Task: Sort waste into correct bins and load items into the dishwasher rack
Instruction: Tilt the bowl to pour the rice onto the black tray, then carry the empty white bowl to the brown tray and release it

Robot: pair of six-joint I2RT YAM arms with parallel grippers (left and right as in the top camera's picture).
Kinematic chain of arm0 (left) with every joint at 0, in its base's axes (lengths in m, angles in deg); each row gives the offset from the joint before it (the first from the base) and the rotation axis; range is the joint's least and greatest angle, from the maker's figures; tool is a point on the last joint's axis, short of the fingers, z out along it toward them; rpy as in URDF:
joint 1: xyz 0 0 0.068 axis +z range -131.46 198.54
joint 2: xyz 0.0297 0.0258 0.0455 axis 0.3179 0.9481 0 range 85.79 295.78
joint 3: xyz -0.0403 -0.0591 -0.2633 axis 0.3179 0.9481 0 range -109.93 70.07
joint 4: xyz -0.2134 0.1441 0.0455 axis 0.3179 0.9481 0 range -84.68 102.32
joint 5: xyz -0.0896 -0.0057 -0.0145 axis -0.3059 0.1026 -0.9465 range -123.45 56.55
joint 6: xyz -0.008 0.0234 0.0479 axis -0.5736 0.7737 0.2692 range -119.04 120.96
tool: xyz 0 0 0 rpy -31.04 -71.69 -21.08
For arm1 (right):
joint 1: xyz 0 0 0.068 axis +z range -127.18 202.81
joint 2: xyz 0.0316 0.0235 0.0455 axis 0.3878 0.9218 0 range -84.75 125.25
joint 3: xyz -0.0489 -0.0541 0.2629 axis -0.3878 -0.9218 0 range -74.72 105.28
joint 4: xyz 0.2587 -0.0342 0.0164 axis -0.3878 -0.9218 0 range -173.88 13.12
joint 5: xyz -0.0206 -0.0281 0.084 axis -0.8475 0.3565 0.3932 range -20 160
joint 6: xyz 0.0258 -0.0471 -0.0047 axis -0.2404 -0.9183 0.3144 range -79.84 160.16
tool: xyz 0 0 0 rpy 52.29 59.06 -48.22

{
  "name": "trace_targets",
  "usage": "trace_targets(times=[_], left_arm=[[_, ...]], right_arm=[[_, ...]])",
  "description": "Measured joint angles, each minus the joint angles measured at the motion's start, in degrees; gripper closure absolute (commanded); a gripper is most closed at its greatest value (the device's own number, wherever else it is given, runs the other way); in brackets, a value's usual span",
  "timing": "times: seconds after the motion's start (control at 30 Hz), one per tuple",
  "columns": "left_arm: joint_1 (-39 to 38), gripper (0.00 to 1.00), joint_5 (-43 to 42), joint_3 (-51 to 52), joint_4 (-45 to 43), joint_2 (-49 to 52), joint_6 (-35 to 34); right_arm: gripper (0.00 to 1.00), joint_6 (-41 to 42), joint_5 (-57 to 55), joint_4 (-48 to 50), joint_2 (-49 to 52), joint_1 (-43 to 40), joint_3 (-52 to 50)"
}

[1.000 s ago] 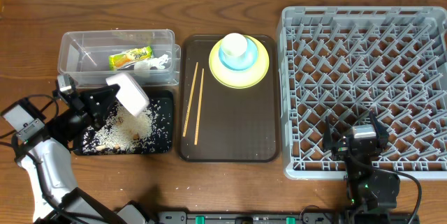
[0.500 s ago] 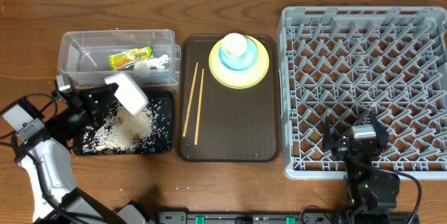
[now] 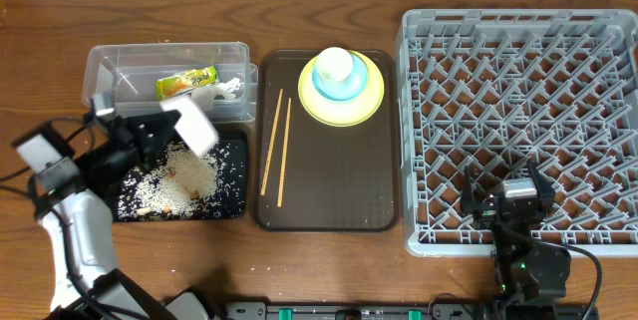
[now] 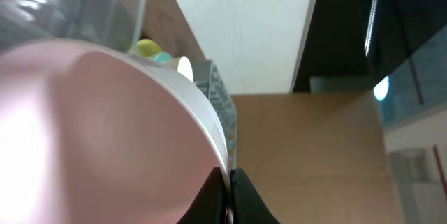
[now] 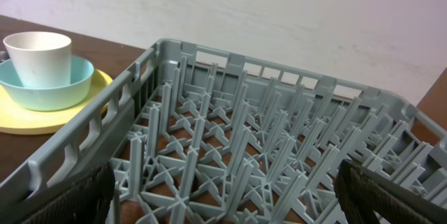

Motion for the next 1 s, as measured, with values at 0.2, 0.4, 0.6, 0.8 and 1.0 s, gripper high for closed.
trace_targets(times=[0.2, 0.4, 0.6, 0.8, 1.0], left_arm=[[-12.02, 0.94, 5.05, 0.00, -6.38, -1.97, -6.14], [-30.56, 0.94, 16.15, 0.00, -7.19, -4.02, -9.14], [-49.44, 0.94, 32.72, 0.00, -3.48, -4.02, -9.64], [-64.02, 0.94, 53.07, 0.00, 2.47, -4.02, -7.69], [-74.03, 0.94, 70.07, 0.00, 4.02, -3.93, -4.24]], right_arm=[[0.01, 0.00, 0.00, 0.00, 0.00, 0.00, 0.00], [0.01, 0.00, 0.00, 0.00, 0.00, 0.00, 0.00], [0.01, 0.00, 0.00, 0.00, 0.00, 0.00, 0.00], [0.01, 0.00, 0.00, -0.02, 0.00, 0.00, 0.00], [0.01, 0.00, 0.00, 0.00, 0.00, 0.00, 0.00]])
